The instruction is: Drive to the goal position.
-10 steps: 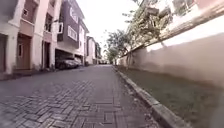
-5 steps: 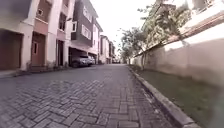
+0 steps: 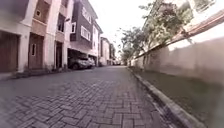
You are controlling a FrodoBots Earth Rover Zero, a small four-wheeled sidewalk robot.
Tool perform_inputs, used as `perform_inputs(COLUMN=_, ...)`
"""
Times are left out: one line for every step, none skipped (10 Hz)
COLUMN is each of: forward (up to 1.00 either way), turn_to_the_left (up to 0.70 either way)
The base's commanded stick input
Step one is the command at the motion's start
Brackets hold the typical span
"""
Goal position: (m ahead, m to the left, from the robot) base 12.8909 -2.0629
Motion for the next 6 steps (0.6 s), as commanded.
perform_inputs(forward=0.7, turn_to_the_left=0.0)
perform_inputs(forward=0.7, turn_to_the_left=0.0)
perform_inputs(forward=0.7, turn_to_the_left=0.0)
perform_inputs(forward=0.7, turn_to_the_left=0.0)
perform_inputs(forward=0.7, turn_to_the_left=0.0)
perform_inputs(forward=0.7, turn_to_the_left=0.0)
